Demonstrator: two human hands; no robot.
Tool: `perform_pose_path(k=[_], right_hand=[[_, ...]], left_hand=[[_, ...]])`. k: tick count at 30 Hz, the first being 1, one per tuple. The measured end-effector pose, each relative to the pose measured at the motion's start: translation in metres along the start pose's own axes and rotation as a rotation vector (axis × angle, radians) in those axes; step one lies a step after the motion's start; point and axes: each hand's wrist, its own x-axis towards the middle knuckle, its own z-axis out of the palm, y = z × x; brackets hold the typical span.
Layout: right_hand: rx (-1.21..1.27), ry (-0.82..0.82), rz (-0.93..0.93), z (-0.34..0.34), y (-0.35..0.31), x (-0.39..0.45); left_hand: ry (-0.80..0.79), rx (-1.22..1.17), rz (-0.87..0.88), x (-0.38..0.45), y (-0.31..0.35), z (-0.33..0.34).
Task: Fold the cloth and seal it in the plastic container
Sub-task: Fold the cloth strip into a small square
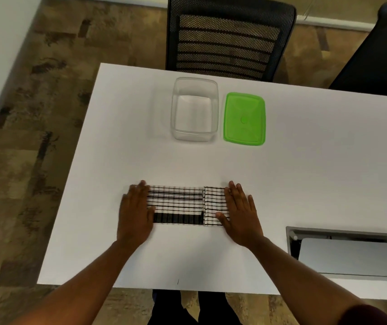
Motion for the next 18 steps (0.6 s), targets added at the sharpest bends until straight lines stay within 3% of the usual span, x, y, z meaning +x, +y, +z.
perform_pose_path(k=[4,7,14,18], right_hand=[[0.228,0.217,0.361,-0.009,-0.02,-0.001],[0.341,0.23,0.636,-0.012,-0.036,0.002],[0.543,0.096,0.927,-0.02,-0.046,0.02],[0.666,0.079,0.93,-0.022,-0.033,0.023]], left_hand=[[0.049,-0.125,-0.391,0.001,-0.007,-0.012],[0.004,-0.208,-0.559,0.01,-0.002,-0.014],[-0.036,-0.451,-0.726,0.03,-0.004,-0.017],[-0.102,-0.517,-0.757,0.032,-0.011,-0.019]])
